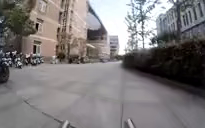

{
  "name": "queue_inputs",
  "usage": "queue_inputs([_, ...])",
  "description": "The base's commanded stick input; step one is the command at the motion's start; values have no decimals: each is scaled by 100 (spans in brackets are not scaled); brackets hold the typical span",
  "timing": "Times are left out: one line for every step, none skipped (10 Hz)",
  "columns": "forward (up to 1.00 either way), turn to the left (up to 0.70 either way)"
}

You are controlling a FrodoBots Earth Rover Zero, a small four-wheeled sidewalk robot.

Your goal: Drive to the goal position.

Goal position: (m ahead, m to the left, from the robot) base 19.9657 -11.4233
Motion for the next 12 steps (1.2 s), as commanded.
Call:
queue_inputs([45,-27])
queue_inputs([45,-27])
queue_inputs([45,-26])
queue_inputs([45,-17])
queue_inputs([45,0])
queue_inputs([45,0])
queue_inputs([45,0])
queue_inputs([45,0])
queue_inputs([45,-4])
queue_inputs([45,-12])
queue_inputs([45,-27])
queue_inputs([45,-17])
